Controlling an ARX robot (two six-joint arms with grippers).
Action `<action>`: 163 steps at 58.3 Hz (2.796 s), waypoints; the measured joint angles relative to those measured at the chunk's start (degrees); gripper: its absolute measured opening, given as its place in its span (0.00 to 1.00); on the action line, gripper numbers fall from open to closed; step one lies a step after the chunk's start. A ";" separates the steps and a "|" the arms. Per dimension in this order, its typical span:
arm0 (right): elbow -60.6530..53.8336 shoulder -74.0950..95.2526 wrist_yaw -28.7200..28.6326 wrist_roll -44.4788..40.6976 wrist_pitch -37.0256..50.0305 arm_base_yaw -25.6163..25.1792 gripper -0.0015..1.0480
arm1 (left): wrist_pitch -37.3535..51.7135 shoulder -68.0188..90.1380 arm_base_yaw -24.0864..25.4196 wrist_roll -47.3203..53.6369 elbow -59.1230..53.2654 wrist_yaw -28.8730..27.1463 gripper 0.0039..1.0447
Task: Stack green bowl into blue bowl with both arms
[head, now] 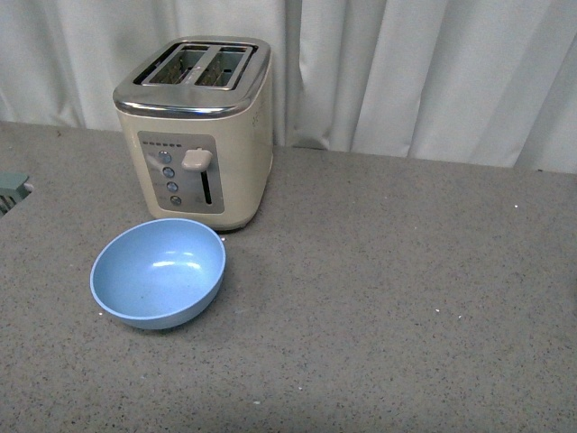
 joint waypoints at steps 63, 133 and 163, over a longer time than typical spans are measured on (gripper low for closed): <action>0.00 0.00 0.00 0.00 0.00 0.00 0.91 | 0.00 -0.02 0.00 0.00 0.00 0.00 0.94; 0.00 0.00 0.00 0.00 0.00 0.00 0.91 | 0.00 0.00 0.00 0.00 0.00 0.00 0.94; 0.00 0.00 0.00 0.00 0.00 0.00 0.91 | 0.00 0.00 0.00 0.00 0.00 0.00 0.94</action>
